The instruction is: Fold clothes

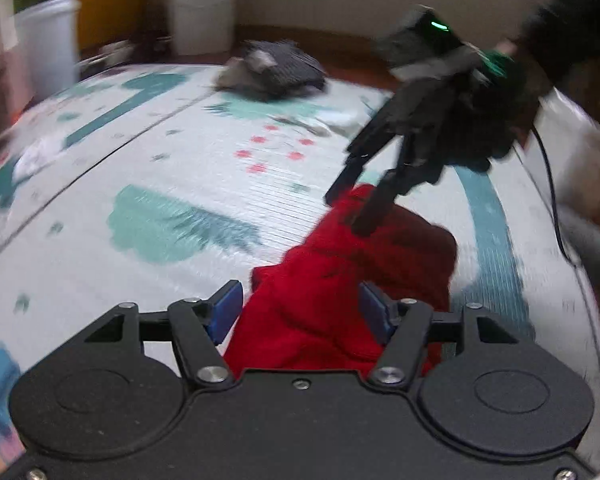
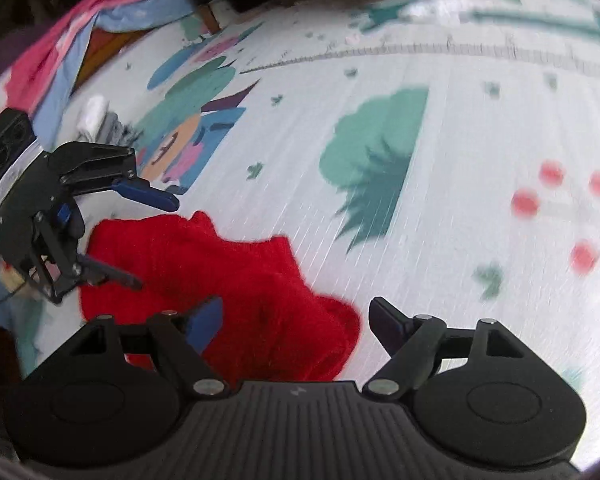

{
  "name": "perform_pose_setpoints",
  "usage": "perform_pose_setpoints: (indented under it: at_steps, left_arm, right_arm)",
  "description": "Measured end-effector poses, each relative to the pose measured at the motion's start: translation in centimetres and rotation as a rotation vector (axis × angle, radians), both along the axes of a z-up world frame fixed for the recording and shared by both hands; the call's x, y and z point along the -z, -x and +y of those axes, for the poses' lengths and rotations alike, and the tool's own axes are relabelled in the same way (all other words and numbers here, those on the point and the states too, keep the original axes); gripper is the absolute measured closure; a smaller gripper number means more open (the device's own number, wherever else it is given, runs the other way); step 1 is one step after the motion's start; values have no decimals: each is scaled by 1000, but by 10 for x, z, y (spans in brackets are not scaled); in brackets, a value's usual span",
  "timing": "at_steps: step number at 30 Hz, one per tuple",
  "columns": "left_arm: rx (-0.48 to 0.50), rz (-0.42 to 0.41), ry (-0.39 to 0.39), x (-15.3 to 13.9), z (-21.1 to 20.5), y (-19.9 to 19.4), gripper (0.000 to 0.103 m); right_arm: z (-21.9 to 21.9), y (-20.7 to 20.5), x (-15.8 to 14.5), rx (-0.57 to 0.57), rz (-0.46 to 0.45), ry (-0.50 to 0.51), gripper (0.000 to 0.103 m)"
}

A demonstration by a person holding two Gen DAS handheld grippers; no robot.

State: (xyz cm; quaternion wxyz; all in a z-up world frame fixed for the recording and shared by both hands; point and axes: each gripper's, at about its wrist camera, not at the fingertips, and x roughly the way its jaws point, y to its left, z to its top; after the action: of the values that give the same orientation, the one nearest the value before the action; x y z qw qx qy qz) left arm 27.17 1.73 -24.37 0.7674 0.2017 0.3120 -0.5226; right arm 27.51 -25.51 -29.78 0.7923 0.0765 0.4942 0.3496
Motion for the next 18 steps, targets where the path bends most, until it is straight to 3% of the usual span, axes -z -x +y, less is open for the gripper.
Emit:
perform_pose_setpoints:
  at_steps: [5, 9, 11, 18]
  left_arm:
    - [146, 3, -165, 16, -18, -5, 40]
    - [86, 144, -132, 26, -11, -30, 40]
    - [46, 170, -89, 24, -4, -37, 40]
    - [84, 98, -75, 16, -1, -18, 40]
  right_arm:
    - [1, 8, 11, -18, -10, -35, 28]
    - [-6, 10, 11, 19, -40, -46, 48]
    - [-8, 12, 7, 18, -77, -35, 51]
    - [-1, 11, 5, -15, -104, -22, 51]
